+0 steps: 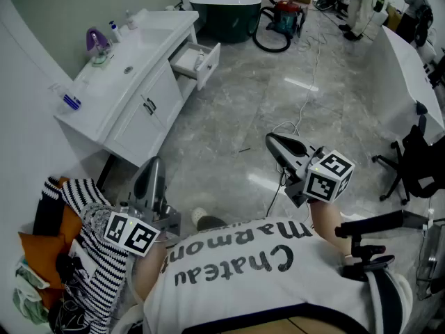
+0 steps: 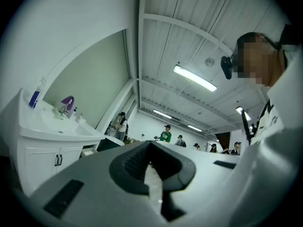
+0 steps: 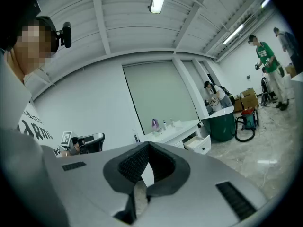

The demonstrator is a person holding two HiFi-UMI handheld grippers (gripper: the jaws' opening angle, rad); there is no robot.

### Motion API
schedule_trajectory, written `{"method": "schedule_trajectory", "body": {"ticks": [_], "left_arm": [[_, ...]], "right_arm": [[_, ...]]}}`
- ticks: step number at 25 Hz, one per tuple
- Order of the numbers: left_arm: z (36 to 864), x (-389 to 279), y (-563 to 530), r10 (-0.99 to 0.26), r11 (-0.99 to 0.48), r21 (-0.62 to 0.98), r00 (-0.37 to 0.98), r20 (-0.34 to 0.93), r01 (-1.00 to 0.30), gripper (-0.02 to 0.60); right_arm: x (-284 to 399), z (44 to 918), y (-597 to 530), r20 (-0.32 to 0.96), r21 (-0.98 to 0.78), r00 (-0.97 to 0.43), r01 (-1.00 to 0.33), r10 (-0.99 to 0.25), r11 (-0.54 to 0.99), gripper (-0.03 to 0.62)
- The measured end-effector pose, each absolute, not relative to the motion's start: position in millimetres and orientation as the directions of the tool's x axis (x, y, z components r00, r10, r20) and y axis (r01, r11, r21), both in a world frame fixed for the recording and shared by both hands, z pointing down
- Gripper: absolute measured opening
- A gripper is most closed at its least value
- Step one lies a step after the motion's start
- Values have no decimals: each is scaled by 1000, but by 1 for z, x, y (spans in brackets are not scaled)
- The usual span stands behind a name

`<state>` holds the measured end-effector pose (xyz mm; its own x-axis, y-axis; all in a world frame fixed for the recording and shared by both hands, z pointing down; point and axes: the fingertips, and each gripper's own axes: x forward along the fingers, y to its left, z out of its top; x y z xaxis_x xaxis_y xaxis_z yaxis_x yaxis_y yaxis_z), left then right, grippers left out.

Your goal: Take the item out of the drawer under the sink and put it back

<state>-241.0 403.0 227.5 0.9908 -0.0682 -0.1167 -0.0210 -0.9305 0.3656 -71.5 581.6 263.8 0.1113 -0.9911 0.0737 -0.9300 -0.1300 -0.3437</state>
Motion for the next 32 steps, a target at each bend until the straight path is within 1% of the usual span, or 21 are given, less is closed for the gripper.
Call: {"method": "schedule_trajectory", "body": {"ticks": [6,10,14,17,21,23,26,28,32], "left_arm": [[226,-242,399,-64,-931,365,991,-116,-17,5],[224,-239,401,-39,-936,352,994,-106,0,5],[218,-242,412,-4,-967,254,992,-123,27,5],[220,-244,412,-18,-980,199,991,-133,9,5],[235,-236,406,-24,-978,209,997,-70,-9,5],[235,-229,393,-38,-980,200,997,-71,-23,5],[239,-213,370,-53,-966,255,995,-84,-30,5],[242,-197,358,-41,-956,295,995,-89,-13,5],[245,-160,342,-11,-954,300,996,-92,17,5]], "right_arm": [[-73,261,577,73,-337,111,-933,-991,-129,11],[-70,254,579,39,-374,115,-919,-993,-121,12],[-76,252,585,17,-388,76,-918,-997,-77,12],[-70,258,586,19,-389,85,-917,-996,-86,12],[-57,264,580,35,-434,96,-895,-995,-101,12],[-50,263,575,43,-411,104,-905,-994,-113,12],[-36,269,570,72,-391,140,-907,-988,-157,12],[-25,274,567,83,-414,154,-894,-985,-175,12],[0,281,552,84,-458,178,-867,-981,-196,12]]}}
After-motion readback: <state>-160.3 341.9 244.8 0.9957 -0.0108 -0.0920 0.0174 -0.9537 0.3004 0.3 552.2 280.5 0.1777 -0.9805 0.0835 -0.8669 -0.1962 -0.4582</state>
